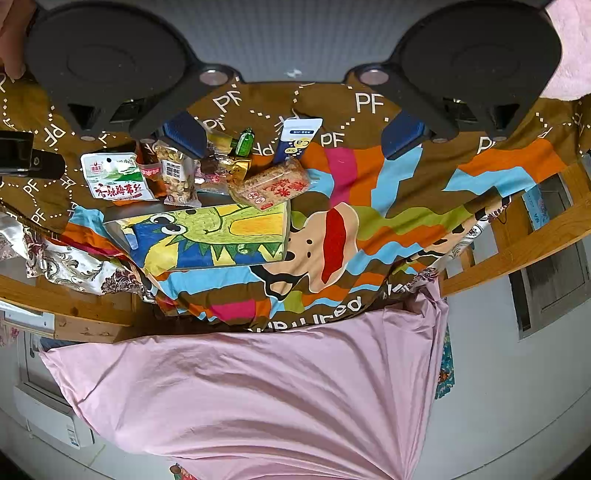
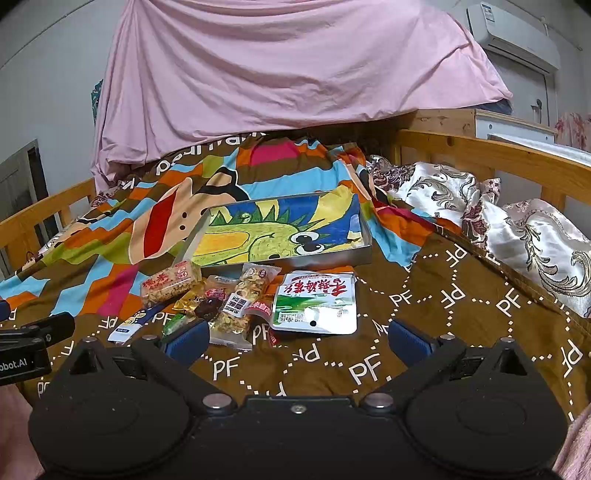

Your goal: Organize snacks

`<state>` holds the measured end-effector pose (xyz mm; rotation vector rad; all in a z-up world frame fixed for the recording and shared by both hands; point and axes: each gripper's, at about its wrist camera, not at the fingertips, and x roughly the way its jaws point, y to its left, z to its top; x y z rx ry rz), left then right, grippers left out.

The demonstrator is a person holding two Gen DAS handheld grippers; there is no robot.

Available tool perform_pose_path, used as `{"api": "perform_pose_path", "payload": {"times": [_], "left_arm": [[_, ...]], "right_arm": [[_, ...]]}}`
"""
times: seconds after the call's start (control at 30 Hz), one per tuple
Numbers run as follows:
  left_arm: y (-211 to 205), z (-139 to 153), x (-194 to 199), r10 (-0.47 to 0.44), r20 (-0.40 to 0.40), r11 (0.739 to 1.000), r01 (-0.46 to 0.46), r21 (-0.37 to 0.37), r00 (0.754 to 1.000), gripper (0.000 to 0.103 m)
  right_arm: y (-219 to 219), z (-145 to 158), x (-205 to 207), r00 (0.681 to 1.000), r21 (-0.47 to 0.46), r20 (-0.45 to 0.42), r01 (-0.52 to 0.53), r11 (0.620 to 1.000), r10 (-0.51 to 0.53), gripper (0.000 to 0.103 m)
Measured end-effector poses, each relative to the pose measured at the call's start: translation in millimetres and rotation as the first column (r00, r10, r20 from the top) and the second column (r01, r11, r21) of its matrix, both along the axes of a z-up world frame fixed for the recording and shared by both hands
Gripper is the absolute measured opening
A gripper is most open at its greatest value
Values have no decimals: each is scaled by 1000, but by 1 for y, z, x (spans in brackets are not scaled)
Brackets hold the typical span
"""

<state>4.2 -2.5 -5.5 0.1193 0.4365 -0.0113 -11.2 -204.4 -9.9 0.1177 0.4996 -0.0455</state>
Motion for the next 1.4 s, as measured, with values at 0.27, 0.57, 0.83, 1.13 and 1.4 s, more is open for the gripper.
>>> {"api": "perform_pose_path", "payload": {"times": [0.27, 0.57, 0.83, 1.13, 1.4], "left_arm": [[-2, -4, 0, -14, -24, 1000, 13, -16, 1000, 103], [2, 2, 20, -103, -81, 993, 98, -66, 991, 103], [-16, -2, 73, -256, -120, 966, 251, -55, 959, 103], [-32, -22, 141, -357, -130, 927, 334, -170, 925, 103], [-36, -36, 190, -370, -142, 900, 316, -300, 918, 103]], "right_arm": [[-9, -9, 2, 1000, 0, 0, 12, 1000, -12, 103], [-6, -9, 25, 996, -1, -88, -2, 1000, 2, 103], [-26, -10, 84, 985, -66, -174, -23, 998, 11, 103], [-35, -35, 159, 969, -75, -245, -43, 996, 23, 102], [-25, -63, 205, 959, -53, -283, -34, 998, 18, 102]]}}
